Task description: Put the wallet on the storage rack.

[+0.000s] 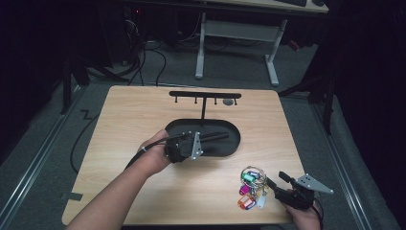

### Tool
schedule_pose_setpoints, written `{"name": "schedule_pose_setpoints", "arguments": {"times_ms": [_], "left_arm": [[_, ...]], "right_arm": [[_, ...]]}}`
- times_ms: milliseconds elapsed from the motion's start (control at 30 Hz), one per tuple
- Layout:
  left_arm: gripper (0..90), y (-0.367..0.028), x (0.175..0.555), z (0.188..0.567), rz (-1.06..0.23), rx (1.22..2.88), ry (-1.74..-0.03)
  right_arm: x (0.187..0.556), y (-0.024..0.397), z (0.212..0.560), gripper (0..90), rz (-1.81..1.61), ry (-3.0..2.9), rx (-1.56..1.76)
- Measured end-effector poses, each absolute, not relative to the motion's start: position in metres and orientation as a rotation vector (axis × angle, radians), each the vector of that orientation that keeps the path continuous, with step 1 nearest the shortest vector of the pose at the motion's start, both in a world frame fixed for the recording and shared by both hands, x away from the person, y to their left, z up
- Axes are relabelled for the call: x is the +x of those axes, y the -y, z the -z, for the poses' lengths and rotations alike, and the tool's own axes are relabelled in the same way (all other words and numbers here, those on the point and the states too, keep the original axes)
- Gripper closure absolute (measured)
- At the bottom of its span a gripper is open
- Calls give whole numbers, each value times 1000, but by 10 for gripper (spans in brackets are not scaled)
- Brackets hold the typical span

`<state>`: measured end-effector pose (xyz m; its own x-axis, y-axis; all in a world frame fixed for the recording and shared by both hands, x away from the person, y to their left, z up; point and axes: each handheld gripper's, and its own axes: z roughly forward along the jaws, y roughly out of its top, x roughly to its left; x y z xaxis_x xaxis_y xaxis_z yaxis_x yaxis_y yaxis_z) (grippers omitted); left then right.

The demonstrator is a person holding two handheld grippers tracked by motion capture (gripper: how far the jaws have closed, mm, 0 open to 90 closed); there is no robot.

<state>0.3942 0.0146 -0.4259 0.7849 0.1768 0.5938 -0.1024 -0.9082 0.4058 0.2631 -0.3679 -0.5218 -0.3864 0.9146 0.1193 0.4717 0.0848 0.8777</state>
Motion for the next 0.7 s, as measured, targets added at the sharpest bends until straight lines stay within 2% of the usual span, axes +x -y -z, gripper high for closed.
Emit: {"name": "schedule_pose_setpoints", "arguments": {"times_ms": [367, 700], "left_arm": [[734, -4, 434, 440, -933, 2576, -3], [733, 1, 454, 451, -959, 2584, 19]], "right_arm": [[265, 369, 522, 365, -1262, -1898, 1360], [264, 371, 523, 368, -1270, -1889, 1380]]}}
